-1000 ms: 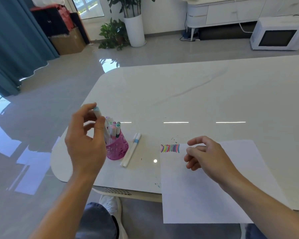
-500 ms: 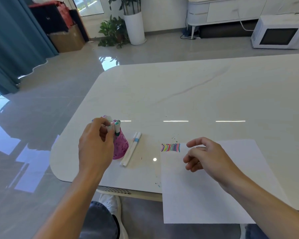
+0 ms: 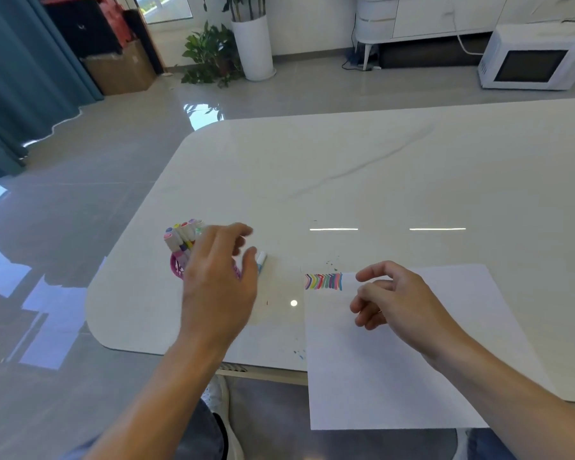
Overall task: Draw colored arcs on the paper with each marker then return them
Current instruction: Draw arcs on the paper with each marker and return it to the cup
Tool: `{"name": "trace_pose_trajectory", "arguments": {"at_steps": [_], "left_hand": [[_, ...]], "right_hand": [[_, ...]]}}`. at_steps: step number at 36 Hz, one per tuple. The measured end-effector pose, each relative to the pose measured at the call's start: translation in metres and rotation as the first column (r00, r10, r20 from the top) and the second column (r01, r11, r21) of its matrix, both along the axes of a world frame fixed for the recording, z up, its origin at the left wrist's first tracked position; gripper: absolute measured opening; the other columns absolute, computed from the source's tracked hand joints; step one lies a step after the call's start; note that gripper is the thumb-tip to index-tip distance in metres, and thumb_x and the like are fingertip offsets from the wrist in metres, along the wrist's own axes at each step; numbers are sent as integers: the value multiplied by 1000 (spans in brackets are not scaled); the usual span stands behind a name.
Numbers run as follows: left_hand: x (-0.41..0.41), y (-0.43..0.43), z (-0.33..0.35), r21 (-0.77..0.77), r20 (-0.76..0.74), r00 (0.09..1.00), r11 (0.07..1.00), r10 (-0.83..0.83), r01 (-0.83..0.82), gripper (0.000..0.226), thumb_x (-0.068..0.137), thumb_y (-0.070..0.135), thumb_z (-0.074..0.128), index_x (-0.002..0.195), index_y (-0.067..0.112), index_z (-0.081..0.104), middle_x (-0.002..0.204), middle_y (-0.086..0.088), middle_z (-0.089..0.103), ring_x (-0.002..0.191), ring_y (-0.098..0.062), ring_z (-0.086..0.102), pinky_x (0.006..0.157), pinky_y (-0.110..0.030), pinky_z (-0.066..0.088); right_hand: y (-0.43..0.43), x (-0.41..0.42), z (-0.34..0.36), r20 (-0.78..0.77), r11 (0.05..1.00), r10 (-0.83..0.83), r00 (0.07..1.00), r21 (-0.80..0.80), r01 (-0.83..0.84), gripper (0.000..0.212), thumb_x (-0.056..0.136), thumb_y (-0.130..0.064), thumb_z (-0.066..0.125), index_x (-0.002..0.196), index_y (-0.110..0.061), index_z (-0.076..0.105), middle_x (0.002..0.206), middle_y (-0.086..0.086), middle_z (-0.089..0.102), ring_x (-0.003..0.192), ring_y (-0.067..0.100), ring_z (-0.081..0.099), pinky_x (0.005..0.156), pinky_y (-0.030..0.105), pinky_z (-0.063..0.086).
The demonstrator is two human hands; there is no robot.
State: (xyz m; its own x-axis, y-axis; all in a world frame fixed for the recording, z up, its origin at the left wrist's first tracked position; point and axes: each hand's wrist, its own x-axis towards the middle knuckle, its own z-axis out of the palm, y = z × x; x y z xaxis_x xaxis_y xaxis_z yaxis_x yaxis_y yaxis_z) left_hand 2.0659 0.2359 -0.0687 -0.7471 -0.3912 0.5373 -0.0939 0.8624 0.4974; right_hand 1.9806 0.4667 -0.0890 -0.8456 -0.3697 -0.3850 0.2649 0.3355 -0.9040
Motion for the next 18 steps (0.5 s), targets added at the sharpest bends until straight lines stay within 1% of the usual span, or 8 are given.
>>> {"name": "trace_pose_trajectory", "arguments": {"at_steps": [3, 5, 6, 8, 10, 12, 15, 18], "left_hand": [[-3, 10, -13, 67, 199, 978, 997, -60, 47, 26, 91, 13, 68, 114, 23, 63, 103, 13, 56, 88, -1, 56, 77, -15, 47], [-4, 12, -26, 36, 342, 938, 998, -62, 52, 30, 93, 16, 65, 122, 20, 61, 114, 9, 55, 99, -7, 57, 85, -18, 46], [-5, 12, -32, 6, 398, 916, 999, -51, 52, 33, 94, 16, 63, 127, 18, 59, 120, 6, 54, 108, -12, 55, 88, -18, 42], [-8, 12, -40, -55, 476, 879, 997, -22, 54, 37, 96, 16, 60, 132, 13, 55, 127, 0, 51, 117, -18, 51, 90, -20, 38], [-11, 11, -45, -95, 526, 850, 995, 15, 41, 36, 97, 13, 56, 133, 9, 53, 126, -4, 50, 114, -21, 50, 88, -26, 45], [-14, 9, -49, -135, 561, 826, 991, 61, 18, 35, 97, 10, 53, 132, 7, 52, 123, -5, 50, 109, -22, 49, 83, -30, 50], [-17, 7, -53, -193, 580, 807, 981, 114, -1, 40, 94, 5, 53, 134, 9, 50, 120, -4, 50, 105, -20, 47, 77, -28, 49], [-20, 7, -56, -197, 582, 804, 980, 117, 0, 45, 94, 3, 54, 138, 10, 48, 118, -5, 51, 104, -21, 48, 78, -28, 48]], "right_hand": [[0, 0, -2, -11, 1000, 12, 1000, 18, -12, 18, 95, -3, 56, 108, -14, 62, 76, 7, 78, 61, 18, 72, 65, 34, 57], [1, -1, -4, -9, 999, 19, 1000, 33, -19, 17, 95, -3, 57, 108, -14, 62, 76, 6, 78, 61, 18, 72, 64, 32, 56], [1, -1, -5, -6, 999, 19, 1000, 37, -19, 17, 95, -3, 57, 108, -14, 62, 76, 6, 78, 61, 18, 71, 64, 32, 56], [3, -3, -8, -2, 999, 17, 1000, 50, -17, 17, 95, -3, 57, 107, -13, 62, 74, 6, 77, 60, 17, 70, 62, 30, 56], [6, -4, -10, -4, 998, 14, 1000, 69, -14, 16, 95, -2, 57, 106, -13, 62, 72, 4, 77, 59, 17, 69, 60, 29, 56], [8, -5, -13, -9, 996, 14, 1000, 90, -13, 16, 95, -2, 57, 106, -13, 62, 72, 4, 76, 58, 16, 69, 60, 29, 56], [11, -7, -17, -12, 993, 20, 1000, 117, -18, 16, 95, -4, 57, 105, -15, 62, 74, 4, 77, 60, 16, 70, 63, 31, 56], [12, -9, -21, -12, 991, 24, 1000, 133, -22, 14, 95, -6, 57, 104, -16, 62, 75, 3, 77, 59, 16, 70, 63, 31, 56]]}}
